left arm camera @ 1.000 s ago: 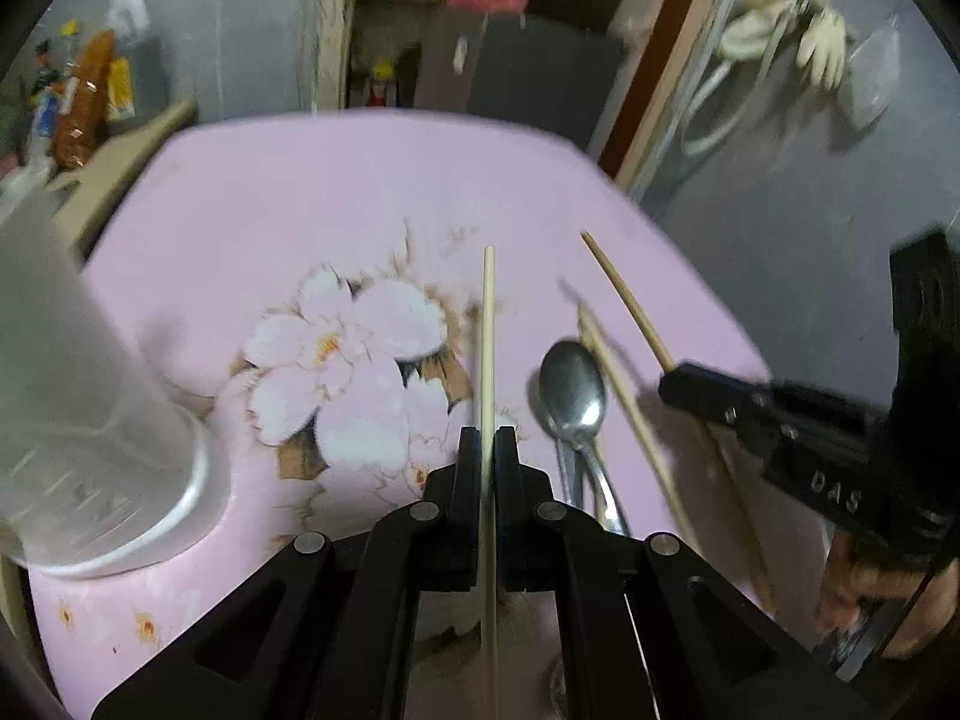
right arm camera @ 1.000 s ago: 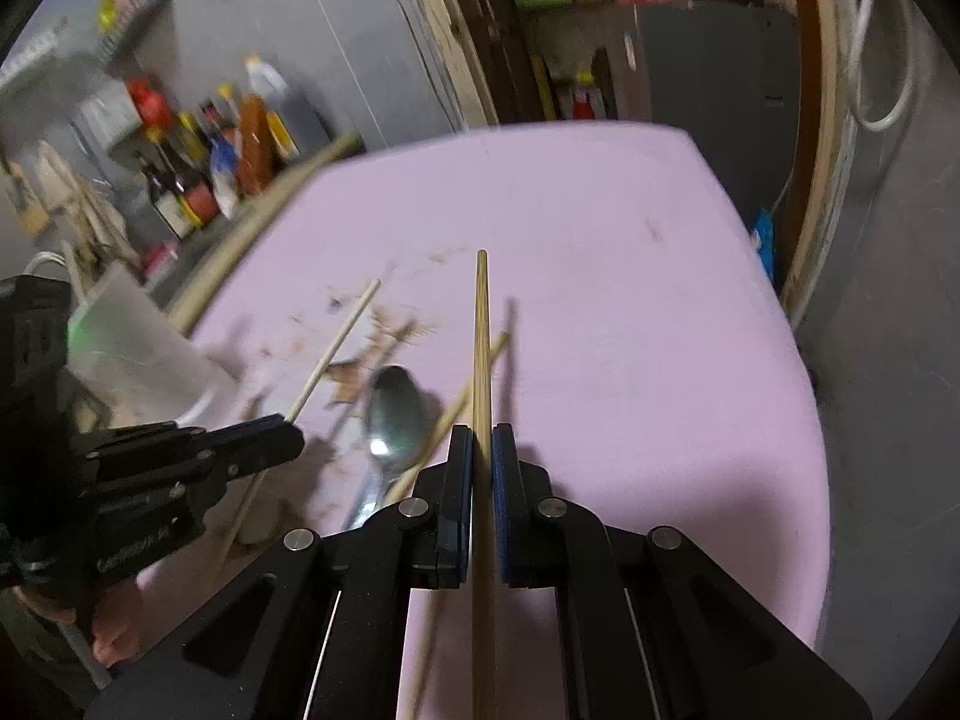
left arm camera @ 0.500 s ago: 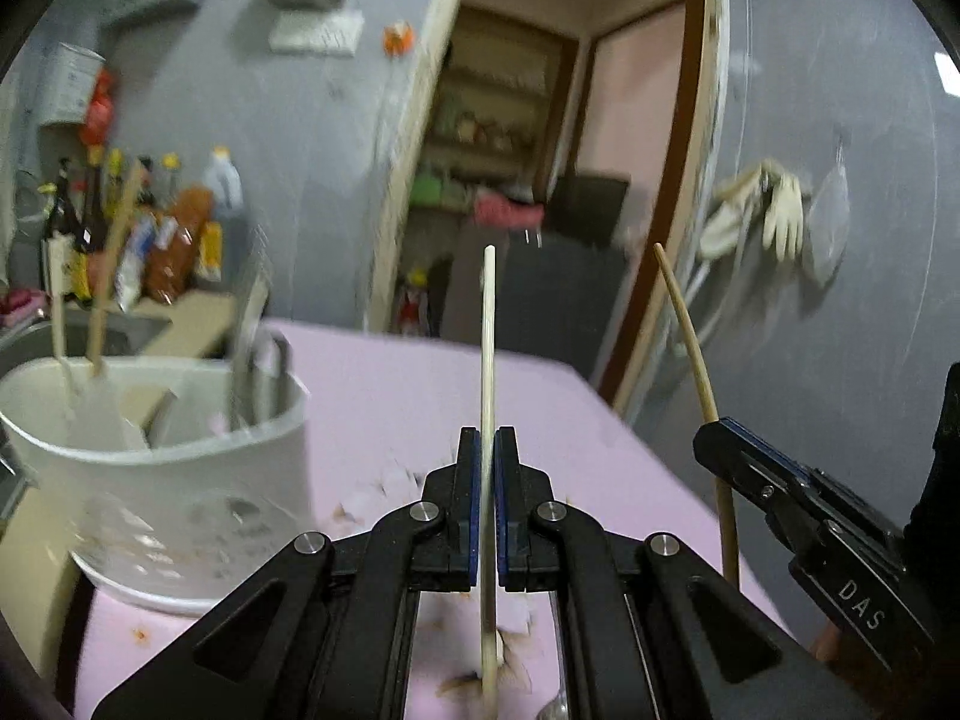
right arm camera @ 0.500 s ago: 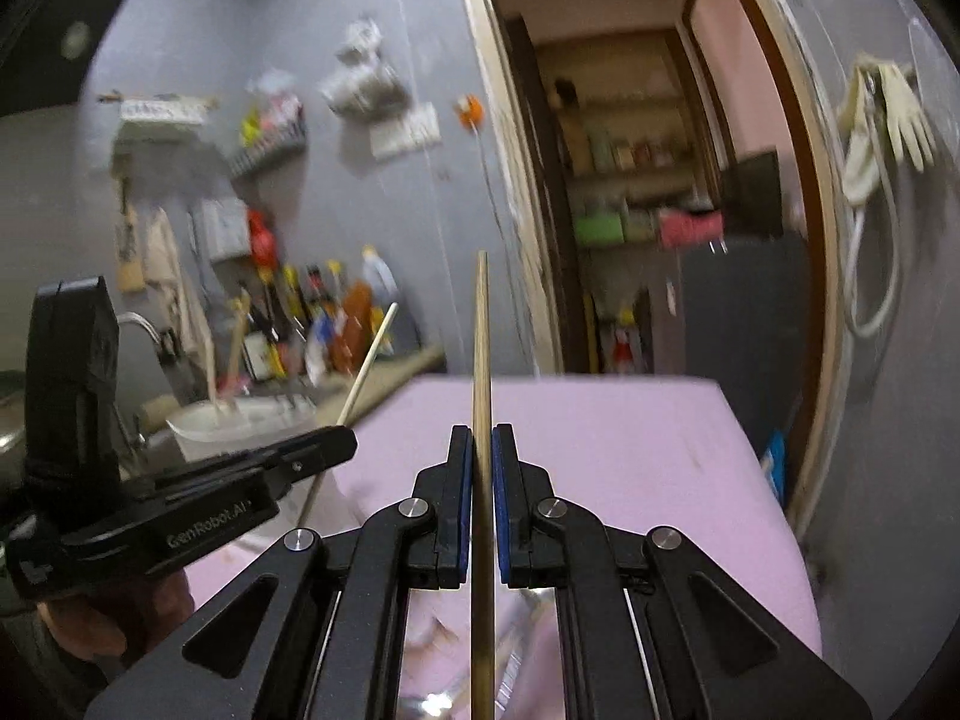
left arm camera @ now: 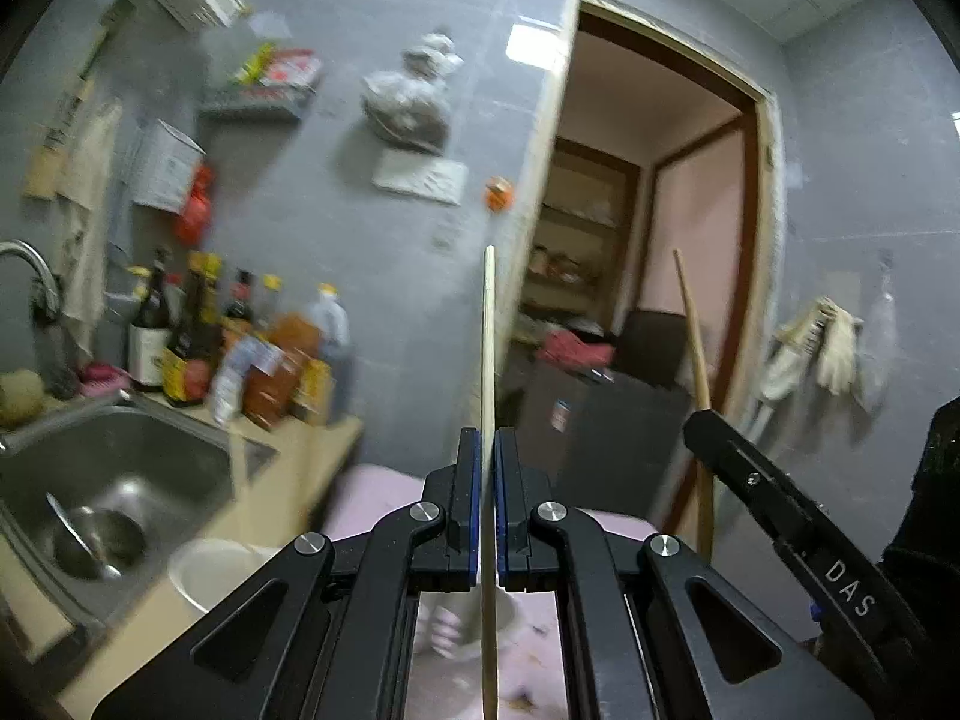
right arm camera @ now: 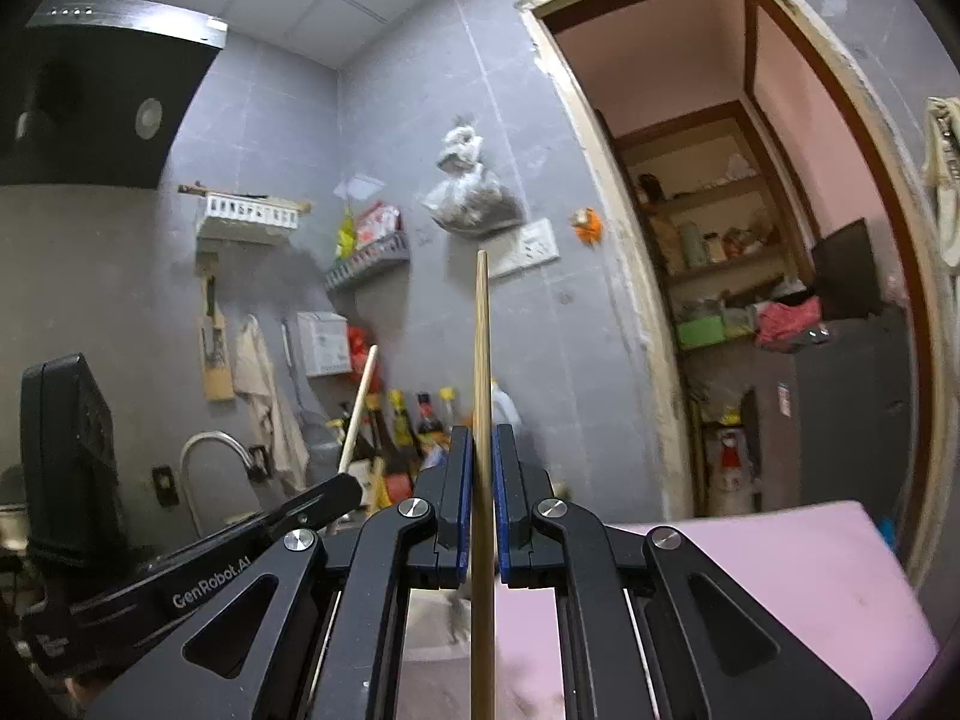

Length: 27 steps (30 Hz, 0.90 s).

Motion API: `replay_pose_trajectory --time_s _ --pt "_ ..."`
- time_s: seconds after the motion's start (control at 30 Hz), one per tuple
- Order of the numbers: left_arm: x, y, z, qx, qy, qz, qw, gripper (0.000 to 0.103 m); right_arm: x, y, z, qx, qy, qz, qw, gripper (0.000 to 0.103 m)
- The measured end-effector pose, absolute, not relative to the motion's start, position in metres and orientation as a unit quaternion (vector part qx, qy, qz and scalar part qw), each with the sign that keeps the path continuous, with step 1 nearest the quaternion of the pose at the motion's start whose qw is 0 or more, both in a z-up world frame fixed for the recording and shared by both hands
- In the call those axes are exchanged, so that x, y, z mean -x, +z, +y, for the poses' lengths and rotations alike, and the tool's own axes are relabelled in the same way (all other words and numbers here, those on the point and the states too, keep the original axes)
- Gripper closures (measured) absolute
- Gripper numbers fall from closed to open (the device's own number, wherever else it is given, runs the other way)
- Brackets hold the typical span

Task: Organize utensils
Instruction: 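Carry both held chopsticks up and over to the white caddy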

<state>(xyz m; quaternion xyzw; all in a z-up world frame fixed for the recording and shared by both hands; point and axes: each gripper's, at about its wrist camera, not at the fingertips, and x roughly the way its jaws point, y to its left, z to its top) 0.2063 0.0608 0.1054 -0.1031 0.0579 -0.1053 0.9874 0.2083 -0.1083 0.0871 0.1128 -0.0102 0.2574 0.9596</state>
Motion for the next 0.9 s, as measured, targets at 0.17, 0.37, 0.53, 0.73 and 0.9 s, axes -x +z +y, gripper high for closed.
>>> replay_pose_trajectory --time_s 0.17,0.37,0.53,0.73,0.9 --pt "-0.217 0.111 0.099 0.118 -0.070 0.033 0.990 0.101 -0.227 0.097 -0.080 -0.133 0.278 -0.036 0.951 0.099" --pt "-0.235 0.111 0.146 0.175 -0.041 0.017 0.983 0.101 -0.247 0.099 -0.069 -0.164 0.289 -0.056 0.942 0.099" --pt "-0.245 0.099 0.166 0.202 -0.015 0.008 0.979 0.101 -0.257 0.094 -0.062 -0.156 0.274 -0.069 0.946 0.099" --pt "-0.254 0.082 0.166 0.203 0.008 0.006 0.979 0.101 -0.262 0.080 -0.055 -0.151 0.242 -0.082 0.955 0.099" --pt "-0.250 0.071 0.157 0.184 0.032 -0.007 0.982 0.101 -0.265 0.069 -0.049 -0.143 0.240 -0.081 0.957 0.099"
